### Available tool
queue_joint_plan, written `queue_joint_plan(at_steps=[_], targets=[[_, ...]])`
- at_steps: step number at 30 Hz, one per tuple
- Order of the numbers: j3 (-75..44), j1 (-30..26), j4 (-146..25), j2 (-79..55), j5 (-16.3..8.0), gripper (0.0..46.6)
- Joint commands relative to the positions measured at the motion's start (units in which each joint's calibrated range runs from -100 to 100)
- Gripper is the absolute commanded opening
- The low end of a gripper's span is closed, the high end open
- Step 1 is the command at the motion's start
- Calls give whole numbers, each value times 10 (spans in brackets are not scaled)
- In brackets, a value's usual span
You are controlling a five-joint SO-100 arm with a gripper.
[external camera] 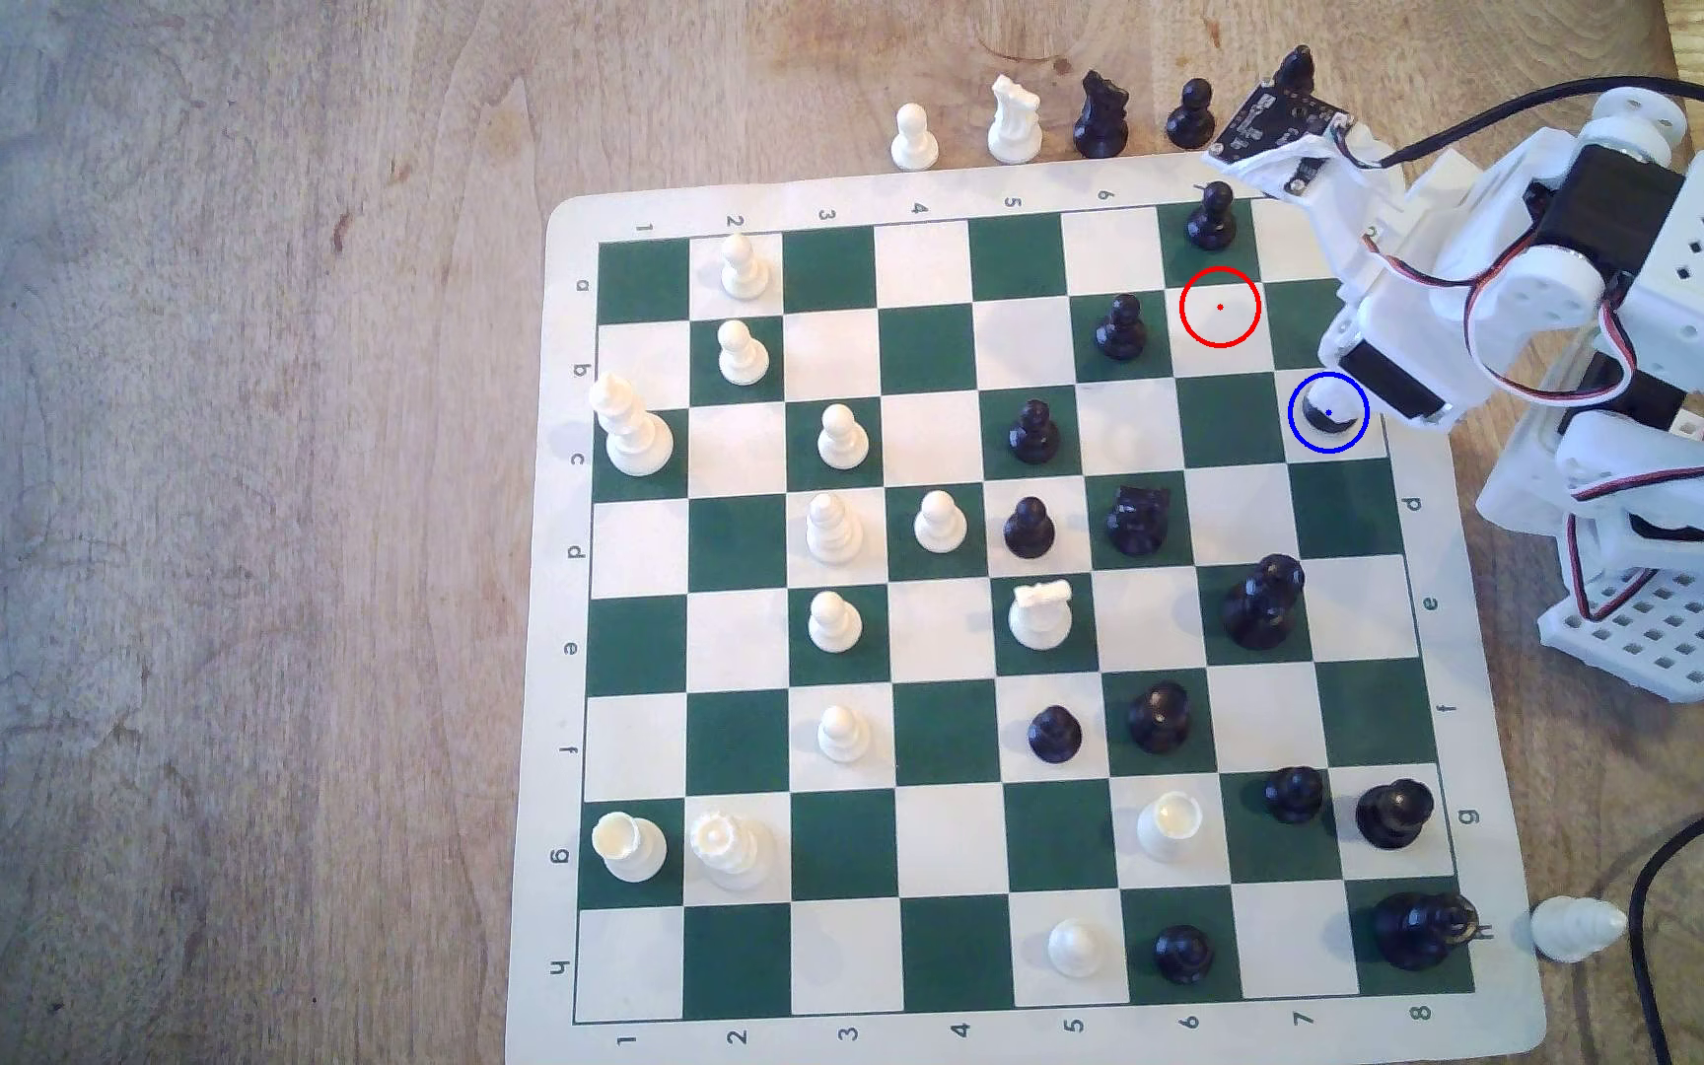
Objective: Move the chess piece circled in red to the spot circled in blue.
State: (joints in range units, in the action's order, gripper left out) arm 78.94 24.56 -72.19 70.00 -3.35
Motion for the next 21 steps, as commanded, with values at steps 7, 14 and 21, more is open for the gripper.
queue_joint_plan(at_steps=[7, 14, 21], targets=[[-2, 11, 8, -11, 5, 3], [-2, 4, 8, -12, 3, 22], [-2, 4, 5, -11, 2, 36]])
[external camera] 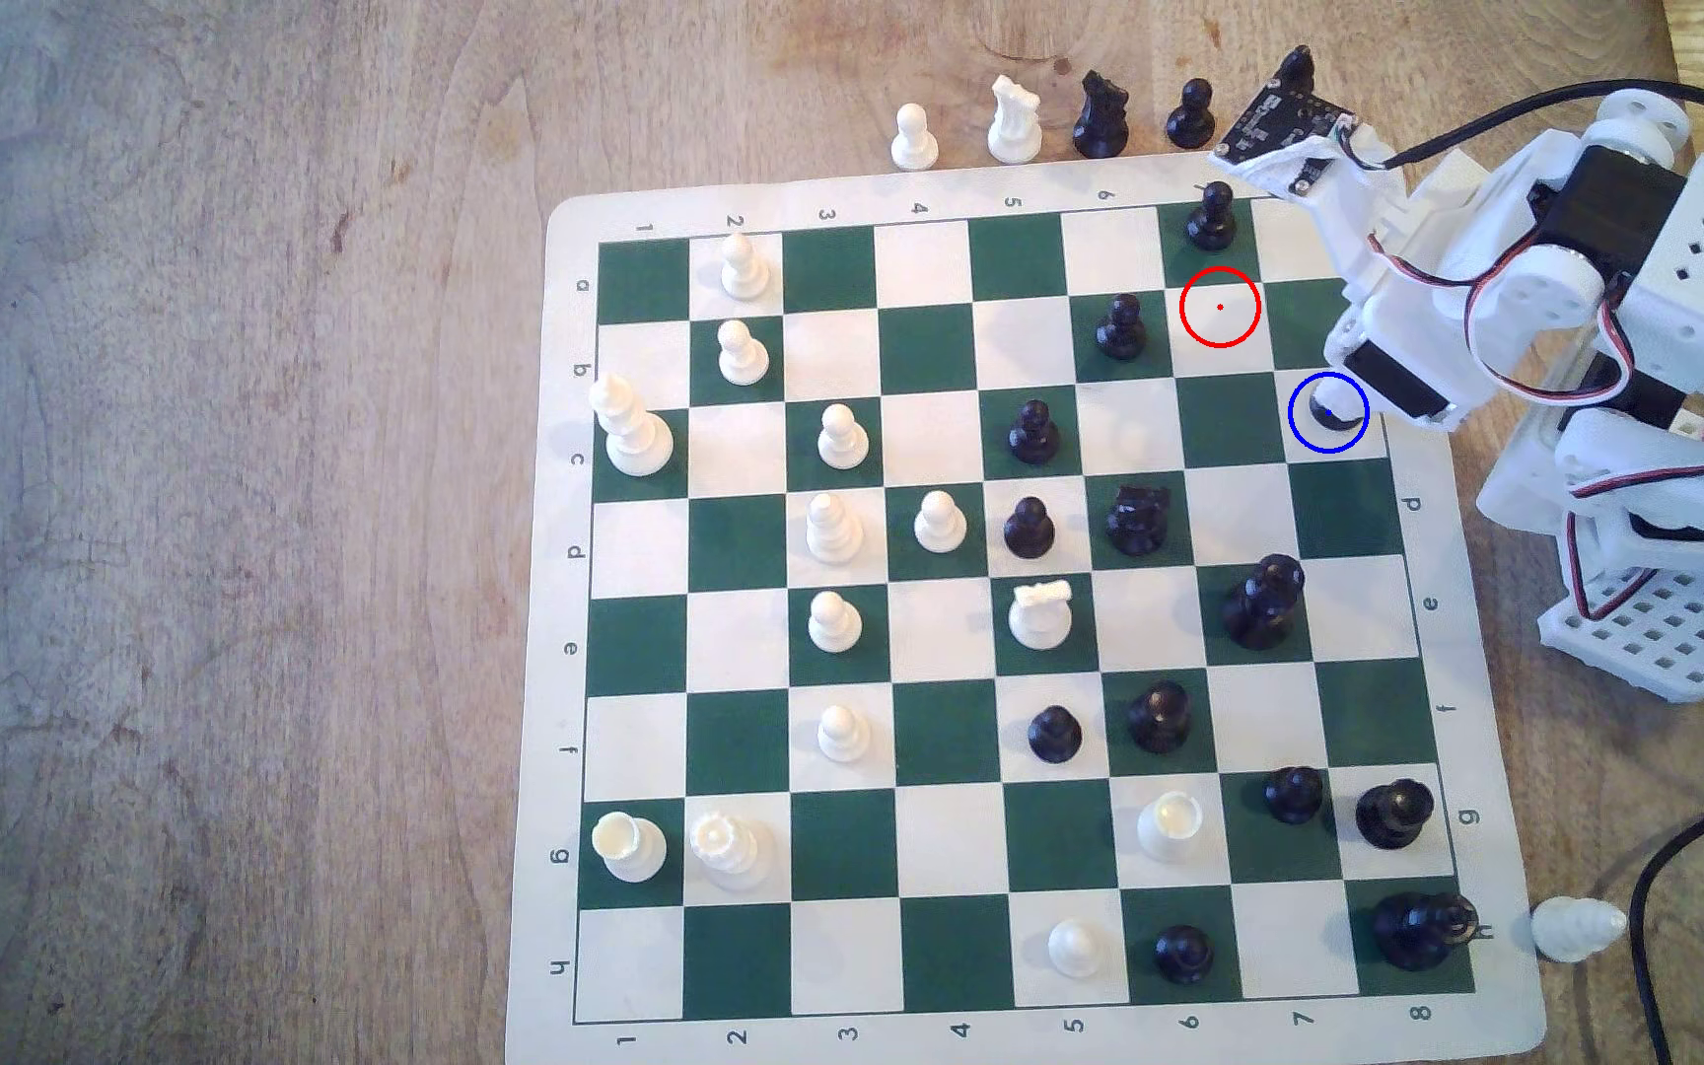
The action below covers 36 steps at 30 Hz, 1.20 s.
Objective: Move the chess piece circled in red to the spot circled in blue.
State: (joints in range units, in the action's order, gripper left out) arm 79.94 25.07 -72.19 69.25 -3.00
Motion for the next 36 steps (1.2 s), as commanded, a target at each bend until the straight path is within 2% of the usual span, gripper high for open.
queue_joint_plan(at_steps=[1, 3, 15, 17, 21, 28, 32, 33, 36], targets=[[-12, -2, 5, -3, 0, 45], [-12, -1, -2, -1, 1, 102], [-12, 5, -16, 24, 4, 196], [-12, 9, -18, 52, 4, 225], [-15, 20, 0, 106, 4, 250], [-11, 14, 44, 216, 8, 255], [-2, 8, 138, 267, 5, 193], [8, 11, 199, 267, 5, 153], [24, 15, 274, 267, 10, 141]])
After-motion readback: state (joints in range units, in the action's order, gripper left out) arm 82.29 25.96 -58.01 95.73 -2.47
